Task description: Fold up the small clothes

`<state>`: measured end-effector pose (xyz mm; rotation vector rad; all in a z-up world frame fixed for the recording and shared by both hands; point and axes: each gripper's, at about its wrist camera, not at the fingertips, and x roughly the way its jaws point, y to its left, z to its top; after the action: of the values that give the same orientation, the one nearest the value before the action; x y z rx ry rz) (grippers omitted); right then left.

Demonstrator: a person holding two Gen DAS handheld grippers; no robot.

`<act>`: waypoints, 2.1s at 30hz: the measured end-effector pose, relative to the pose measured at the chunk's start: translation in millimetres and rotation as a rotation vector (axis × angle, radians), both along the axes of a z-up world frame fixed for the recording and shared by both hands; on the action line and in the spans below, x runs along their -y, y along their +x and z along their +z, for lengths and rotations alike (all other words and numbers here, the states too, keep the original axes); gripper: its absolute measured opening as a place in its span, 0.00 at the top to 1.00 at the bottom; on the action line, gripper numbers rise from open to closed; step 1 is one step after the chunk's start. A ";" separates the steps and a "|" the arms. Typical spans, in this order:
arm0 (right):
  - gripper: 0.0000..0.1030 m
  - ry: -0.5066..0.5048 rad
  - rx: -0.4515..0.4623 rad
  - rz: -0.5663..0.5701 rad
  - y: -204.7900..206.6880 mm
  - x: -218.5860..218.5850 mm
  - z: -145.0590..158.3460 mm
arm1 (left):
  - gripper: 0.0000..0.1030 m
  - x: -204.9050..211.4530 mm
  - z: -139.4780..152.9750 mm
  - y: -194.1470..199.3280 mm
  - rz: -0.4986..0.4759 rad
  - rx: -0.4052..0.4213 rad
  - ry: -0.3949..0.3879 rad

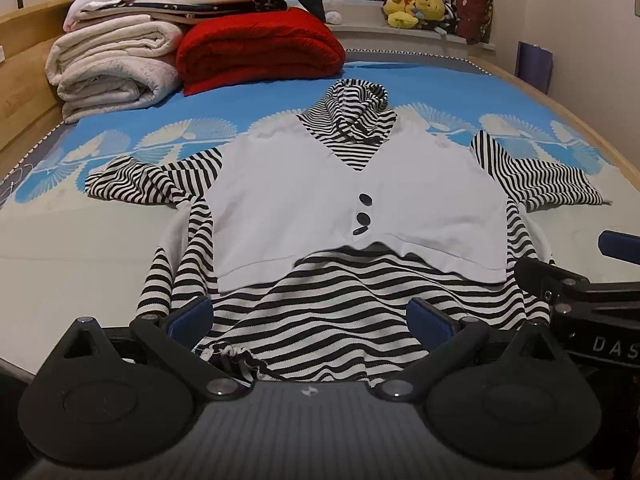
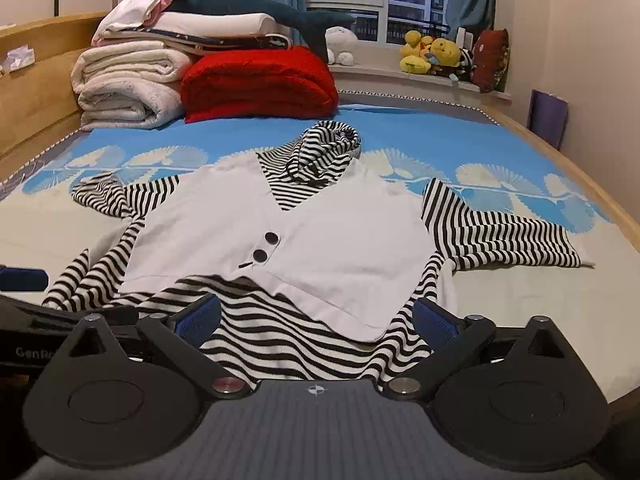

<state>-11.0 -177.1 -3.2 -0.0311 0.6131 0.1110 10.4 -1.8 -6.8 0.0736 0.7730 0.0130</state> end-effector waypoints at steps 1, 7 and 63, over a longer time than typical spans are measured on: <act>0.08 -0.012 0.001 -0.001 -0.5 -1.6 -0.2 | 0.01 0.9 0.1 -0.3 0.000 0.002 0.005; 0.22 -0.046 -0.012 -0.007 0.3 -3.5 -2.5 | 0.00 8.6 0.3 -2.9 -0.041 0.004 0.026; 0.26 -0.007 -0.008 -0.022 -0.1 1.7 -1.1 | 0.05 12.4 2.1 -10.7 -0.078 0.074 0.034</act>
<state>-11.1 -178.8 -4.3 -0.0303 0.6220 0.0877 -0.3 -14.2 -4.7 0.1353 0.6958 -0.0446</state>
